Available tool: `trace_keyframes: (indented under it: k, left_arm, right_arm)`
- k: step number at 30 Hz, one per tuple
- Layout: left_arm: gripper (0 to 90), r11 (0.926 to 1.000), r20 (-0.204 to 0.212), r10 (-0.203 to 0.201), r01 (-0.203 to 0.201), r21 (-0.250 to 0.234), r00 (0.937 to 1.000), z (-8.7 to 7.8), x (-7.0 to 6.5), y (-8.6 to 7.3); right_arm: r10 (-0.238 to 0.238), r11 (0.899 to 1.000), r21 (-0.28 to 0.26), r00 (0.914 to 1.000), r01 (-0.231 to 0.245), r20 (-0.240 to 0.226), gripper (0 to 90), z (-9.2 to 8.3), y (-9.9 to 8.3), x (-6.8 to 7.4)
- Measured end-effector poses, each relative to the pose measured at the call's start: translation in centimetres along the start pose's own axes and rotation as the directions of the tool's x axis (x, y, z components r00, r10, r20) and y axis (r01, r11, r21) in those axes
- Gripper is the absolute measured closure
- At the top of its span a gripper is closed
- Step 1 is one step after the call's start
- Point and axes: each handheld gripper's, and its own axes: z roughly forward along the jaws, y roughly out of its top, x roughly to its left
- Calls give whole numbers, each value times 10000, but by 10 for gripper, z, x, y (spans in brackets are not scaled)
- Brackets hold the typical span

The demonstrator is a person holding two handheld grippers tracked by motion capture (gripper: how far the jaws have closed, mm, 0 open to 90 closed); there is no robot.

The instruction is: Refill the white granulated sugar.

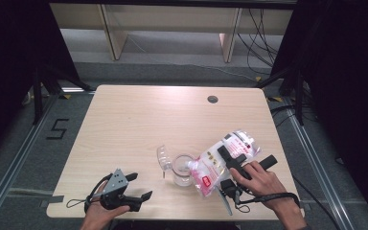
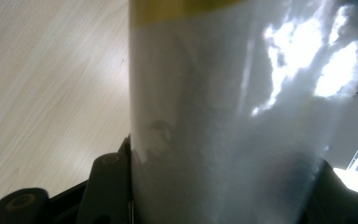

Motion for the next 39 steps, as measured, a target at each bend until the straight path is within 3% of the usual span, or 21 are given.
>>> trace_keyframes:
  k: [3, 4, 8, 12, 15, 22, 24, 26, 27, 36, 37, 38, 39]
  left_arm:
    - [161, 9999, -24, 127, -127, 1, 9999, 0, 0, 0]
    - [161, 9996, 1, 283, -283, 7, 9996, 0, 1, 1]
    - [161, 10000, -1, 39, -39, 23, 10000, 0, 0, 0]
    - [161, 10000, -52, 37, -37, -3, 10000, 0, -1, 0]
    - [160, 9996, -3, 285, -285, -10, 9996, 0, 1, 1]
    - [161, 9997, -4, 259, -259, -14, 9997, 0, 0, 1]
    - [161, 9996, -5, 269, -269, -14, 9996, 0, 1, 1]
    - [160, 9995, -14, 319, -319, 28, 9995, -1, 1, 1]
    - [161, 9995, -13, 330, -330, 34, 9995, -1, 1, 1]
    - [161, 9996, -6, 281, -281, -6, 9996, 0, 1, 1]
    - [160, 9996, -10, 274, -274, -3, 9996, 0, 1, 1]
    - [161, 9995, -18, 315, -315, 49, 9995, 0, 1, 1]
    - [160, 9996, -12, 273, -273, 32, 9996, 0, 0, 1]
  right_arm:
    - [-135, 9999, 38, 9999, 136, -64, 523, 0, 0, -1]
    - [-521, 9986, -48, 9986, 520, -48, 523, 0, -1, -4]
    - [-767, 9970, 43, 9970, 768, -106, 525, 0, -2, -6]
    - [-740, 9973, 28, 9972, 740, -77, 526, -1, -2, -6]
    - [-676, 9977, 13, 9977, 676, -91, 527, -1, -2, -6]
    - [-705, 9975, 21, 9975, 705, -93, 529, -1, -2, -5]
    - [-263, 9996, 92, 9996, 263, -90, 530, -2, -2, -3]
    - [-285, 9995, 99, 9996, 286, -79, 530, -2, -2, -3]
    - [-695, 9976, 42, 9976, 695, -52, 531, -1, -3, -5]
    - [-738, 9973, 47, 9972, 739, -85, 533, -3, -4, -7]
    - [-711, 9975, 46, 9974, 711, -70, 533, -3, -4, -7]
    - [-285, 9995, 164, 9995, 287, -124, 533, -4, -4, -4]
    - [-194, 9997, 138, 9998, 195, -68, 533, -4, -3, -4]
